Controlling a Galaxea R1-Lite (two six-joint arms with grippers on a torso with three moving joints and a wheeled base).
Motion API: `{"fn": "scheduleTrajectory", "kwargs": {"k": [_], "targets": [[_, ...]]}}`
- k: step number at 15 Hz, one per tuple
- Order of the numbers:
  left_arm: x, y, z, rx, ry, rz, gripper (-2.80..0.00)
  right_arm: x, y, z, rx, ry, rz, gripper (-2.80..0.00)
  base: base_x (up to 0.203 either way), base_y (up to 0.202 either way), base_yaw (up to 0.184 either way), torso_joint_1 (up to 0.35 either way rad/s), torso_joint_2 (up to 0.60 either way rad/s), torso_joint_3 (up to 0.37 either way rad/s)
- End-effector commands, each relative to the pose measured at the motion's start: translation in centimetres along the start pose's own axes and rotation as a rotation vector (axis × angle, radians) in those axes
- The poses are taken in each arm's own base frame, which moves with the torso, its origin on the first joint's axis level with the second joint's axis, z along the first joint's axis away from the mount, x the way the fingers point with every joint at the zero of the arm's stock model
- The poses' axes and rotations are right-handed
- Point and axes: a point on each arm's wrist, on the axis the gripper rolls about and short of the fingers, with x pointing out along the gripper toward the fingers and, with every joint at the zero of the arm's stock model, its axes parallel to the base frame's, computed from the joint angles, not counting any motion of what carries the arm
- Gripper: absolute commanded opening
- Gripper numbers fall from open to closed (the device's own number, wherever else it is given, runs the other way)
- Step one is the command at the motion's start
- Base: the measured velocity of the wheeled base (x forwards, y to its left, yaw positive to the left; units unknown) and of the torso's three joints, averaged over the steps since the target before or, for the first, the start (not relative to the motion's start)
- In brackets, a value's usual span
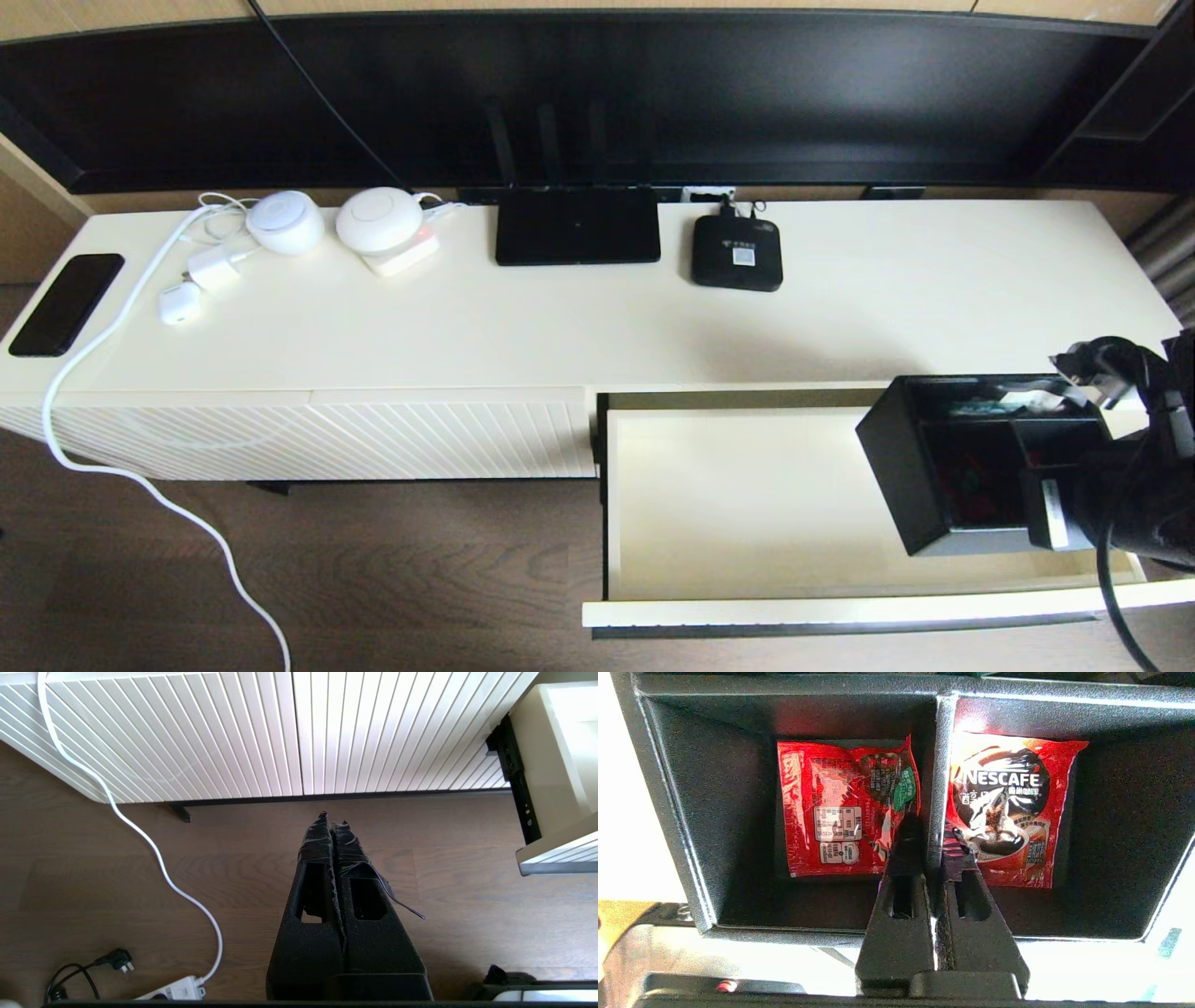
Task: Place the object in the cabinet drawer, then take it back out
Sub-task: Put the storage box in the drawer
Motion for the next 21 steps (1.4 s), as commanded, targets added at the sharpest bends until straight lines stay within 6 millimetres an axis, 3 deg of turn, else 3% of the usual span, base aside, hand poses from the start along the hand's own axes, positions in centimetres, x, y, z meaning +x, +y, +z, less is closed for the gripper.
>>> {"fn": "scheduleTrajectory", "kwargs": {"k": [1, 11, 18, 21], "targets": [[0.0, 0.0, 0.0, 0.000, 0.001, 0.000, -2.80, 1.3, 0.0, -1.4, -0.002, 0.017, -0.004, -2.80, 0.000, 0.000, 0.000, 0.000, 0.00, 0.000], [0.0, 0.0, 0.0, 0.000, 0.001, 0.000, -2.80, 6.9, 0.9, -1.2, -0.001, 0.034, -0.006, -2.80, 0.000, 0.000, 0.000, 0.000, 0.00, 0.000], [0.0, 0.0, 0.0, 0.000, 0.001, 0.000, -2.80, 9.3, 1.6, 0.3, -0.002, 0.030, -0.004, -2.80, 0.000, 0.000, 0.000, 0.000, 0.00, 0.000], [0.0, 0.0, 0.0, 0.000, 0.001, 0.000, -2.80, 10.2, 1.6, -0.2, -0.006, 0.063, -0.010, -2.80, 0.000, 0.000, 0.000, 0.000, 0.00, 0.000]]}}
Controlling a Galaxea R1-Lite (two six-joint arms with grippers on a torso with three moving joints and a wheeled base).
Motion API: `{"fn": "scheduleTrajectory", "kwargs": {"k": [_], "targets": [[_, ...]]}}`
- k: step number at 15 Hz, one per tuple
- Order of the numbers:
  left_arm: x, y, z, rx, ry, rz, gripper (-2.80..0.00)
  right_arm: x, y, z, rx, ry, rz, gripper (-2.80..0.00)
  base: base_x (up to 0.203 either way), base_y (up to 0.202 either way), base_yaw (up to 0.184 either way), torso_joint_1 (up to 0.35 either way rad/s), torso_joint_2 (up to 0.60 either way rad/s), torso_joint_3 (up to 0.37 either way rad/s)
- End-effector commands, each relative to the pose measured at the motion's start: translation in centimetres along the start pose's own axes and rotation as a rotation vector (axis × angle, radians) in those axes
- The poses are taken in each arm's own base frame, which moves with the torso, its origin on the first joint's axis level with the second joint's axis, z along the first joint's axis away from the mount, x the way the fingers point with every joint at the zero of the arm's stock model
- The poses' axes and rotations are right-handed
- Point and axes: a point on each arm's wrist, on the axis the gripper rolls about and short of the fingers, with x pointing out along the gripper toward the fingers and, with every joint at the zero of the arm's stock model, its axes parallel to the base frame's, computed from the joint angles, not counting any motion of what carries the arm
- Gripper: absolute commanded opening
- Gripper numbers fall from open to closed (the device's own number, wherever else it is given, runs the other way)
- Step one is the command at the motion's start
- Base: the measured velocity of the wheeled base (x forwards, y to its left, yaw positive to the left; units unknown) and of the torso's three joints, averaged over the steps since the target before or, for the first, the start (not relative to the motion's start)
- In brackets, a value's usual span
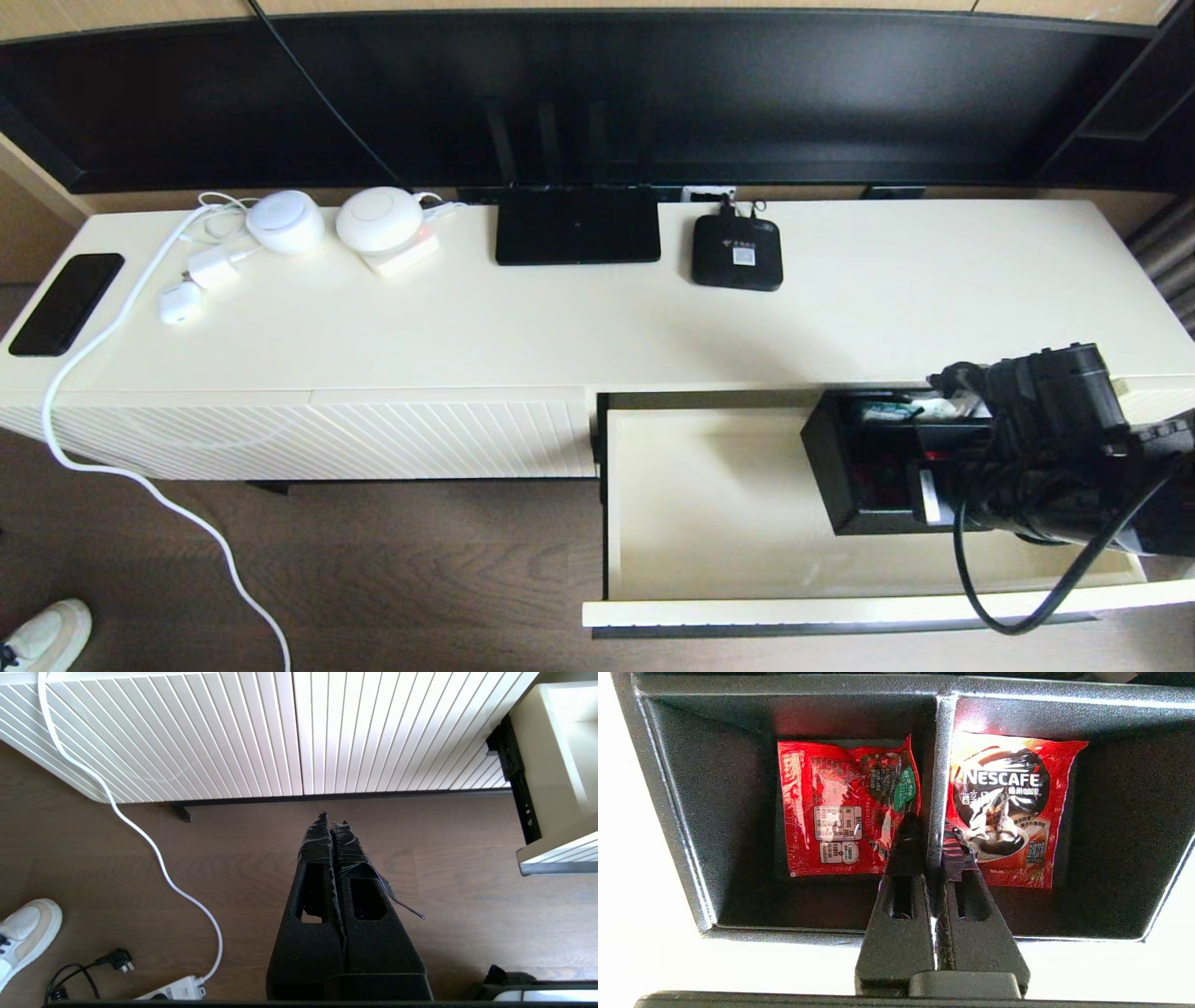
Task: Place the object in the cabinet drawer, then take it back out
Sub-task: Put the storage box in the drawer
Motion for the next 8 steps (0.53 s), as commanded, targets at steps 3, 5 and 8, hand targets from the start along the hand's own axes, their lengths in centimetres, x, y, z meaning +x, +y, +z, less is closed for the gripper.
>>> {"fn": "scheduleTrajectory", "kwargs": {"k": [3, 5, 8], "targets": [[0.0, 0.0, 0.0, 0.000, 0.001, 0.000, -2.80, 2.0, 0.1, -1.0, -0.003, 0.023, -0.005, -2.80, 0.000, 0.000, 0.000, 0.000, 0.00, 0.000], [0.0, 0.0, 0.0, 0.000, -0.001, 0.000, -2.80, 2.4, 0.2, -1.1, -0.006, 0.028, -0.006, -2.80, 0.000, 0.000, 0.000, 0.000, 0.00, 0.000], [0.0, 0.0, 0.0, 0.000, 0.000, 0.000, -2.80, 3.3, 0.4, -1.4, -0.010, 0.041, -0.007, -2.80, 0.000, 0.000, 0.000, 0.000, 0.00, 0.000]]}}
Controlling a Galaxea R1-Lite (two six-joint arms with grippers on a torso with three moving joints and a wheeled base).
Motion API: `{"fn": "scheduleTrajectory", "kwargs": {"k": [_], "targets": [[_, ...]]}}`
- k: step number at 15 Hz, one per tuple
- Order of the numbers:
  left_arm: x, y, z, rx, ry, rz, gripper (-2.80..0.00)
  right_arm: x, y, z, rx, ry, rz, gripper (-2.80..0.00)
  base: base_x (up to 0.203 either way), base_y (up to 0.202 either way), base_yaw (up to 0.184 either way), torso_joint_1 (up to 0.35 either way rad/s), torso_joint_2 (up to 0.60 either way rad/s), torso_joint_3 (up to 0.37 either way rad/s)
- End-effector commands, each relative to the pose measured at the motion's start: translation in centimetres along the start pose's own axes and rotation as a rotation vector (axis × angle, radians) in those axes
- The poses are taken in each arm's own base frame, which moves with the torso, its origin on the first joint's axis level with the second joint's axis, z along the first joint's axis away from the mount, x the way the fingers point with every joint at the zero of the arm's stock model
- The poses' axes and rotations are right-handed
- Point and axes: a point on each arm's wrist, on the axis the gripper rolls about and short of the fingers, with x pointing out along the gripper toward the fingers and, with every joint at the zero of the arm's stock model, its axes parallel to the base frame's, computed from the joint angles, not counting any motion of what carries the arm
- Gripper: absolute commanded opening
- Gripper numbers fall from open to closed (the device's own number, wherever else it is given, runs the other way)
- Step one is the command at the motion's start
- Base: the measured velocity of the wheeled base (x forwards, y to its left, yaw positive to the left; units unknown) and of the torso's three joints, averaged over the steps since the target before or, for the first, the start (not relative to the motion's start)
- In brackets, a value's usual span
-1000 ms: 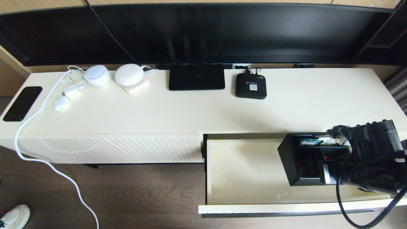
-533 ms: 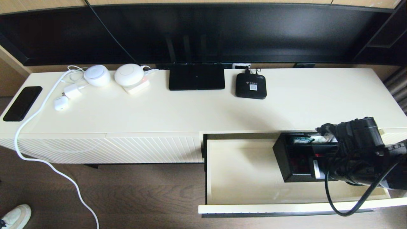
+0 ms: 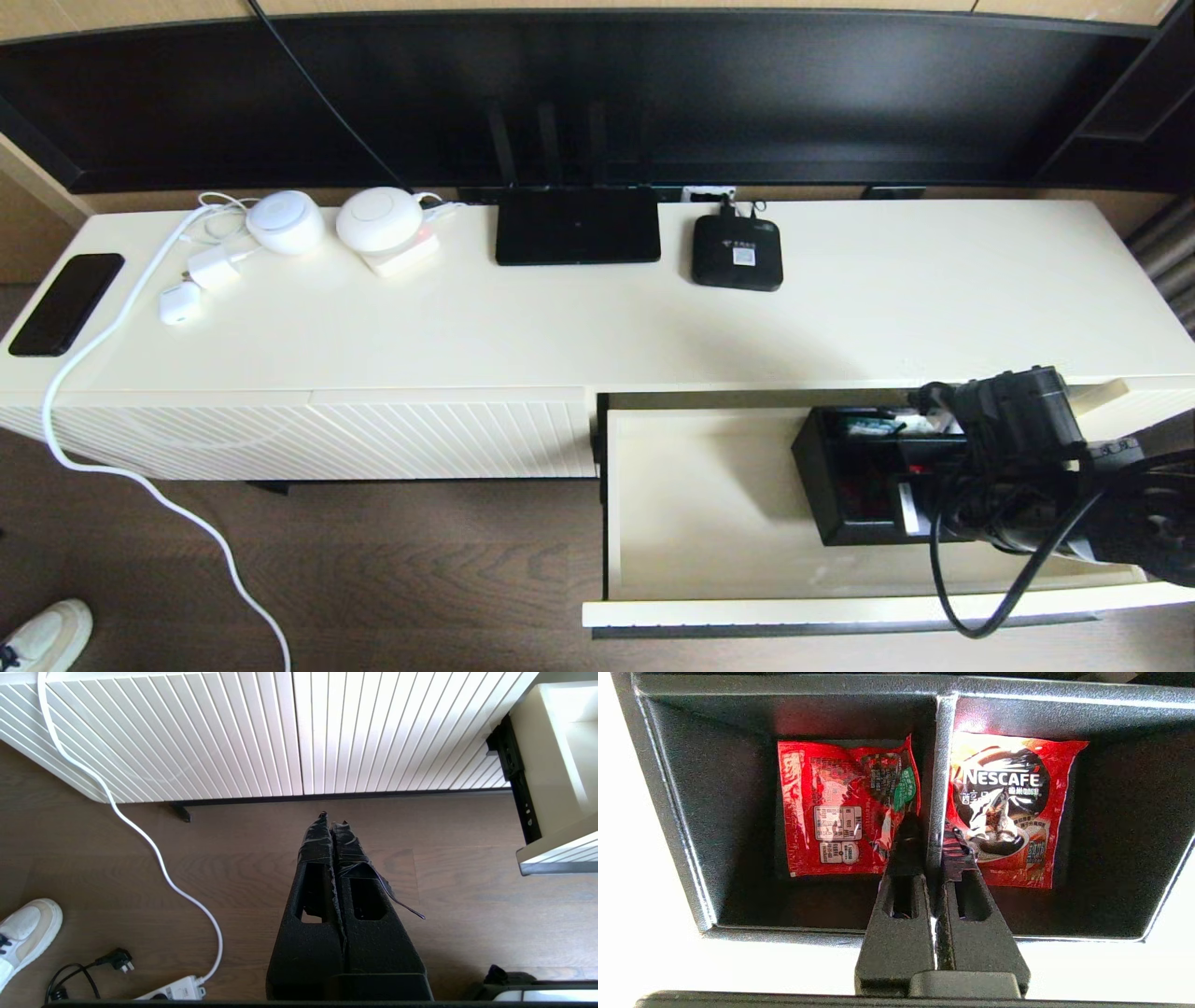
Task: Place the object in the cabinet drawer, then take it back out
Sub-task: Put the storage box in the drawer
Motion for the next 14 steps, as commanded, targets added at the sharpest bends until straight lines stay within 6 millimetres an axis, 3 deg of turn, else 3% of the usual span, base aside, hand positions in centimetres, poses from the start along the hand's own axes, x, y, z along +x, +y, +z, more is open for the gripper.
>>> {"fn": "scheduleTrajectory", "kwargs": {"k": [1, 6, 7, 12, 14], "targets": [[0.0, 0.0, 0.0, 0.000, 0.000, 0.000, -2.80, 1.0, 0.3, -0.4, -0.007, 0.010, 0.001, -2.80, 0.000, 0.000, 0.000, 0.000, 0.00, 0.000], [0.0, 0.0, 0.0, 0.000, -0.001, 0.000, -2.80, 1.6, 0.4, -0.8, -0.011, 0.020, -0.002, -2.80, 0.000, 0.000, 0.000, 0.000, 0.00, 0.000], [0.0, 0.0, 0.0, 0.000, -0.001, 0.000, -2.80, 1.7, 0.4, -0.9, -0.011, 0.023, -0.006, 0.00, 0.000, 0.000, 0.000, 0.000, 0.00, 0.000], [0.0, 0.0, 0.0, 0.000, 0.001, 0.000, -2.80, 1.2, 0.4, -0.5, -0.007, 0.000, -0.002, 0.00, 0.000, 0.000, 0.000, 0.000, 0.00, 0.000], [0.0, 0.0, 0.0, 0.000, 0.001, 0.000, -2.80, -0.6, 0.3, 0.3, -0.001, -0.058, 0.005, 0.00, 0.000, 0.000, 0.000, 0.000, 0.00, 0.000]]}}
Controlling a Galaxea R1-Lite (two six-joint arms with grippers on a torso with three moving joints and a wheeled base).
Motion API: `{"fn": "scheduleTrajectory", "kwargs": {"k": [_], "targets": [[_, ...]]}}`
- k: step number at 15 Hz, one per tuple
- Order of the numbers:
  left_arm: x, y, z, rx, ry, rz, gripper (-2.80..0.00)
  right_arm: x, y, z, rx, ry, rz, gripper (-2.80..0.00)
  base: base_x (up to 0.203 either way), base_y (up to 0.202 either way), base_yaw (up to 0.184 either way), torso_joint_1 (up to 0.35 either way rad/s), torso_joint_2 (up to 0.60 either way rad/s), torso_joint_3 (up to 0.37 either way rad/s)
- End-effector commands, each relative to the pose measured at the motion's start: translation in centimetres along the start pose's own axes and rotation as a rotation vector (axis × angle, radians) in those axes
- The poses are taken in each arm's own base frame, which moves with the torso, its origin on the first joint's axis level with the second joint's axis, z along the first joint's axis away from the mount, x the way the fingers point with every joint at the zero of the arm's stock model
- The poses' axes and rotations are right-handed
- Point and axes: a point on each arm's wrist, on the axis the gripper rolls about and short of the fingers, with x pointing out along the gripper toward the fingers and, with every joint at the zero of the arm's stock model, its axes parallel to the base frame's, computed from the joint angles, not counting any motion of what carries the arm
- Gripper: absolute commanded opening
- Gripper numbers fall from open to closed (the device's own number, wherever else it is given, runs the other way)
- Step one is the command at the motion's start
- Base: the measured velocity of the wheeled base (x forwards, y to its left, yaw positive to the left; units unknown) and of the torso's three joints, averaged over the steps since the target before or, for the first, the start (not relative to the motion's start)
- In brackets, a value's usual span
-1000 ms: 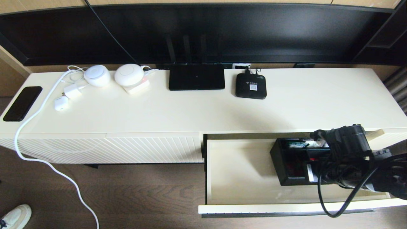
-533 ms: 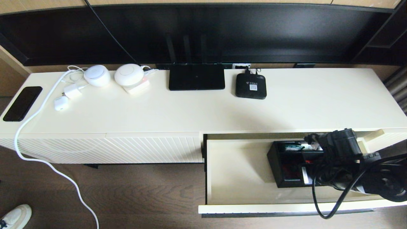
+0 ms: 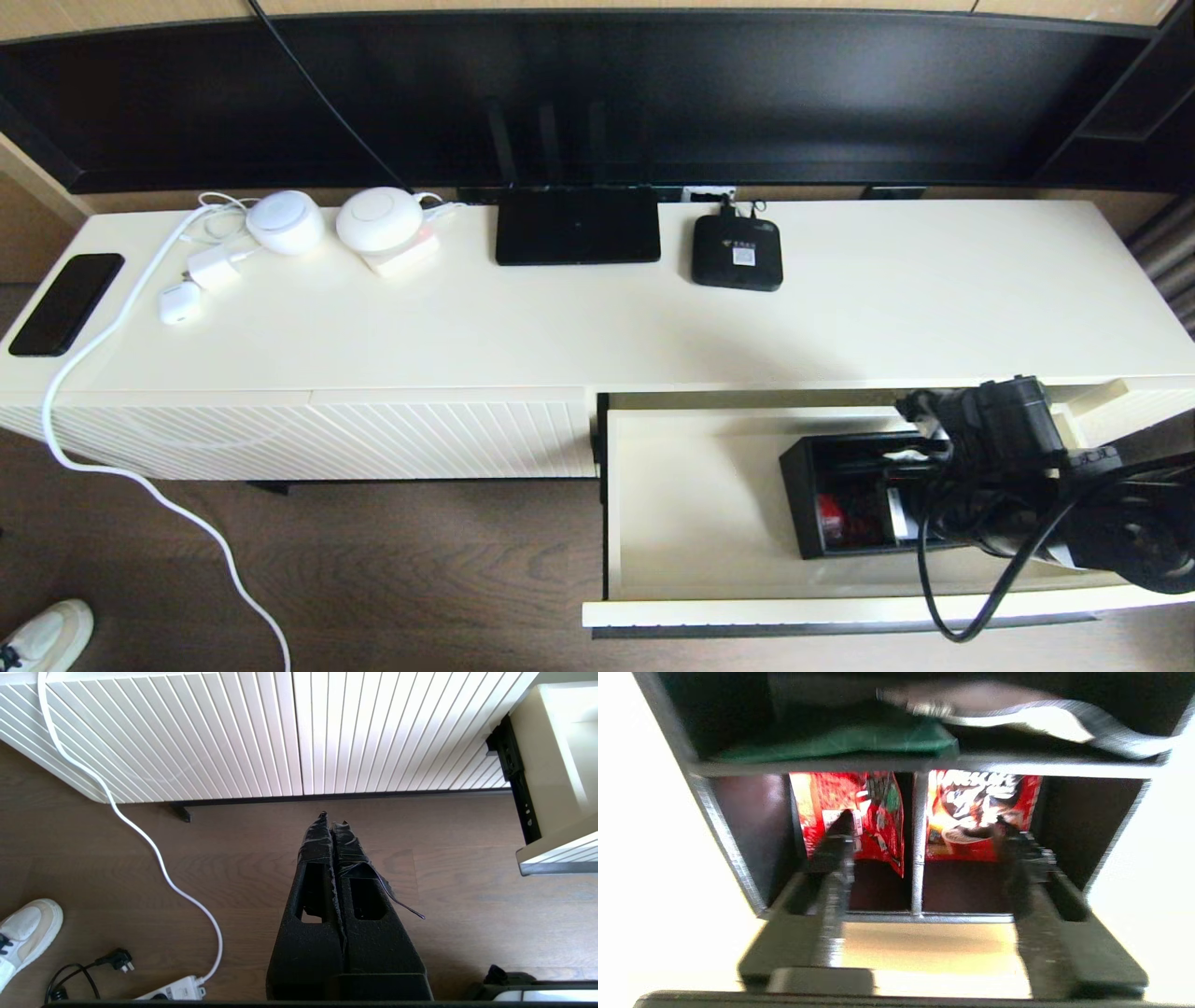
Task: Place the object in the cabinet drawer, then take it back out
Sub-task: Put the storage box in the drawer, then close the drawer
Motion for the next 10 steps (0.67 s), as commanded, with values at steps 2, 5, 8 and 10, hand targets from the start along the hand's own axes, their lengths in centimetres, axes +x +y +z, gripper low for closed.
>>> {"fn": "scheduleTrajectory", "kwargs": {"k": [2, 5, 8, 10], "targets": [[0.0, 0.0, 0.0, 0.000, 0.001, 0.000, -2.80, -3.8, -0.4, 1.6, 0.000, -0.129, 0.014, 0.00, 0.000, 0.000, 0.000, 0.000, 0.00, 0.000], [0.0, 0.0, 0.0, 0.000, 0.000, 0.000, -2.80, -7.3, -1.1, 2.7, -0.078, -0.246, -0.016, 0.00, 0.000, 0.000, 0.000, 0.000, 0.00, 0.000], [0.0, 0.0, 0.0, 0.000, 0.000, 0.000, -2.80, -9.4, -1.7, 2.2, -0.121, -0.199, -0.052, 0.00, 0.000, 0.000, 0.000, 0.000, 0.00, 0.000], [0.0, 0.0, 0.0, 0.000, 0.000, -0.001, -2.80, -11.3, -2.0, 1.7, -0.130, -0.143, -0.053, 0.00, 0.000, 0.000, 0.000, 0.000, 0.00, 0.000]]}}
